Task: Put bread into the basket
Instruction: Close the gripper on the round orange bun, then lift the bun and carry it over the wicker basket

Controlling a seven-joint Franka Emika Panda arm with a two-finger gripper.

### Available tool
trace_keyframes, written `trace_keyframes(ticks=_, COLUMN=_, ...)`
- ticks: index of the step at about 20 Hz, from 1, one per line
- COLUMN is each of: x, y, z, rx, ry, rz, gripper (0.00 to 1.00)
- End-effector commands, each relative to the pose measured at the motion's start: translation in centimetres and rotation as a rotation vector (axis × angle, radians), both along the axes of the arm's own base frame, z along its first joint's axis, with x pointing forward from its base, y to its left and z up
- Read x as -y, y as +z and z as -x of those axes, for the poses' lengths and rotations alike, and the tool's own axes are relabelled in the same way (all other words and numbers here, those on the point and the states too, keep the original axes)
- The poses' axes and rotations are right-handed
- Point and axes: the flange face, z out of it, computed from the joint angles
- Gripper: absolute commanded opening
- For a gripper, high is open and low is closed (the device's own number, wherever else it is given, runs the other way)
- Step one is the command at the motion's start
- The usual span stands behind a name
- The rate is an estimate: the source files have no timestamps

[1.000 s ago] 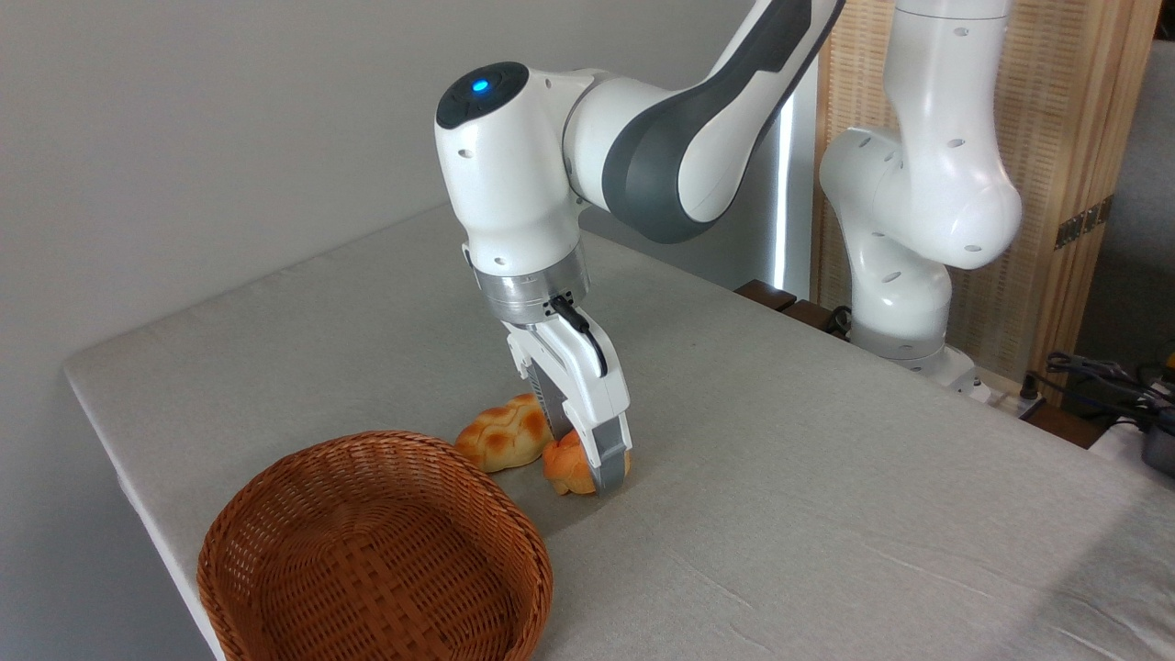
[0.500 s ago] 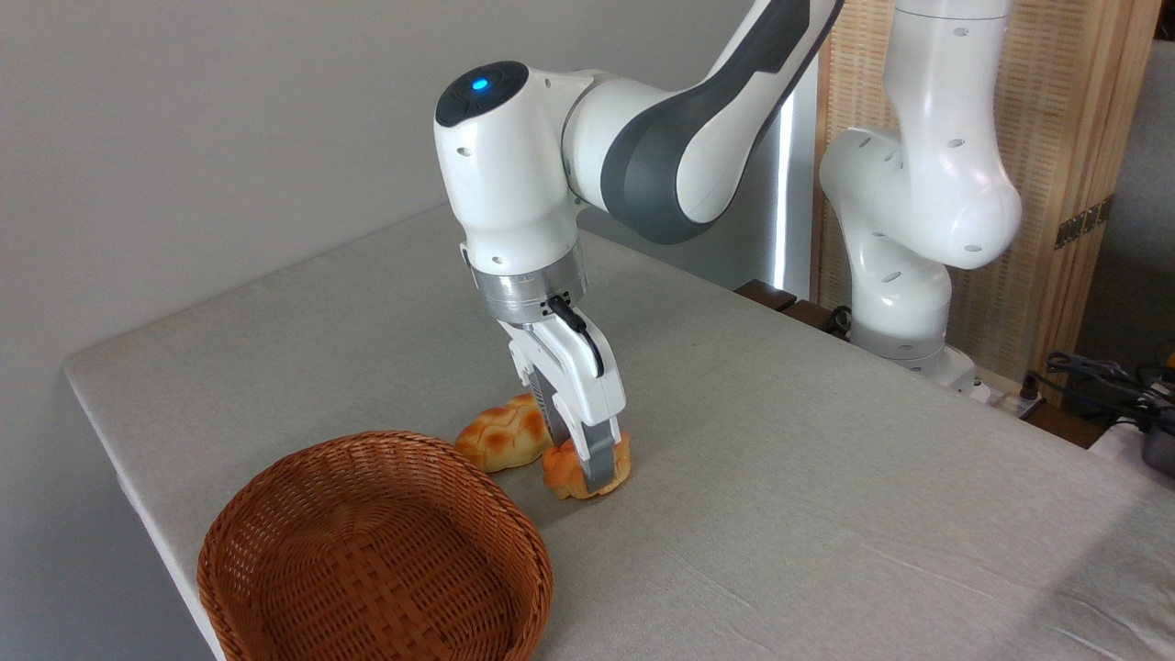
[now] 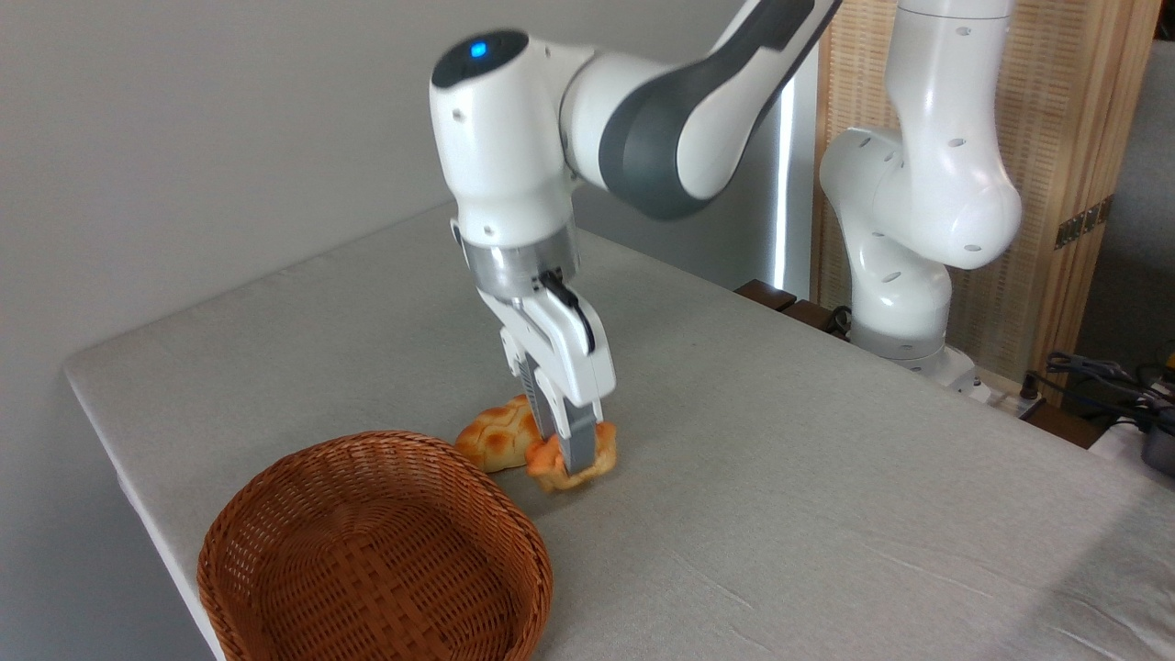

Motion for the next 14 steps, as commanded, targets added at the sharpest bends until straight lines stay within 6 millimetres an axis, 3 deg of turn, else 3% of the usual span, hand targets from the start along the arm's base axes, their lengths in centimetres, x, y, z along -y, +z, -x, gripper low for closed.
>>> trace_keyframes(ticks=1, x=0.0, y=4.2, z=-0.7, rx=0.052, ry=-0.015, rz=0.01, gripper=0.44)
trace_keyframes(ticks=8, x=-0.2, y=8.3, z=-3.5, rx=0.245, ry=0.022, rz=0.095, gripper=0.44)
trace_keyframes(ticks=14, x=0.1, y=4.5, z=-7.4, rx=0.362, ry=0.043, rz=0.065, gripper=0.5)
